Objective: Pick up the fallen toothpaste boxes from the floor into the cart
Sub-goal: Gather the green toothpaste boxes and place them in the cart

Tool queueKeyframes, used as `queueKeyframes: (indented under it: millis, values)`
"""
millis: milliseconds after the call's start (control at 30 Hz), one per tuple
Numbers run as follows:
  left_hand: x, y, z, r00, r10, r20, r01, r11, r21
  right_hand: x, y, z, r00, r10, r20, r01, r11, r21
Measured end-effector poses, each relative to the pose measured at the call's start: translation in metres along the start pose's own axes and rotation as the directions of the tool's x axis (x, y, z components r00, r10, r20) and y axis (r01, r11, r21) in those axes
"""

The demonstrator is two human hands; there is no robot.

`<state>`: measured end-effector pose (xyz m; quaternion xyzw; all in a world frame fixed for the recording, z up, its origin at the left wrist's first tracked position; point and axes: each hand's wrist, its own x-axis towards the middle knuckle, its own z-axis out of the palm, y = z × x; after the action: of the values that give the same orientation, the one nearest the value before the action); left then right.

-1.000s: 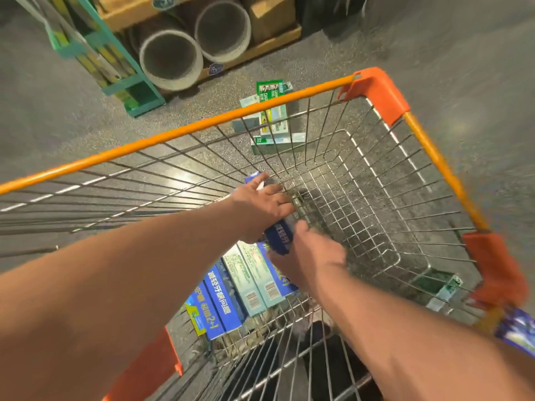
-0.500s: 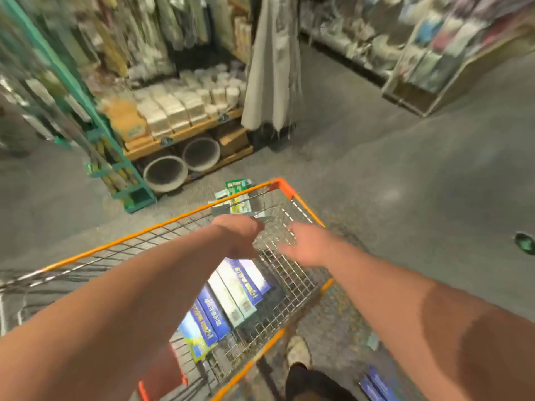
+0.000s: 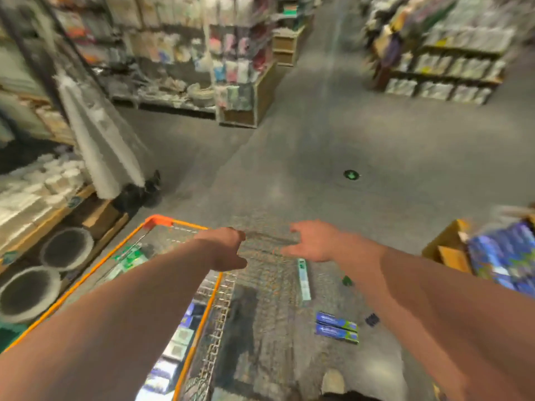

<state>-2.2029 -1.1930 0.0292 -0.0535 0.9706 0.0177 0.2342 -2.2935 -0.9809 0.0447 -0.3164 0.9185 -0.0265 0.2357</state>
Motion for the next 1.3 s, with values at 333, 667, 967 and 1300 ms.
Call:
queueKeyframes:
  millis: [333,667,967,1300]
  values:
    - [0.060,0.211,-0.050,0.932,0.362,-0.030,-0.355,0.925,0.137,-0.127,0.180,0.001,0.940,0.334,-0.064,-0.320,0.933,0.164]
    - [0.118,0.404,-0.050,0.884,0.466,0.041,-0.463,0.860,0.216,-0.196,0.353,0.023,0.903,0.429,-0.008,-0.416,0.878,0.237]
    - [0.172,0.425,-0.040,0.936,0.343,0.079,-0.351,0.927,0.129,-0.118,0.414,0.028,0.956,0.279,0.092,-0.291,0.937,0.193]
    - [0.310,0.342,-0.029,0.961,0.221,0.167,-0.227,0.974,0.020,0.053,0.428,0.012,0.963,0.156,0.219,-0.193,0.969,0.157]
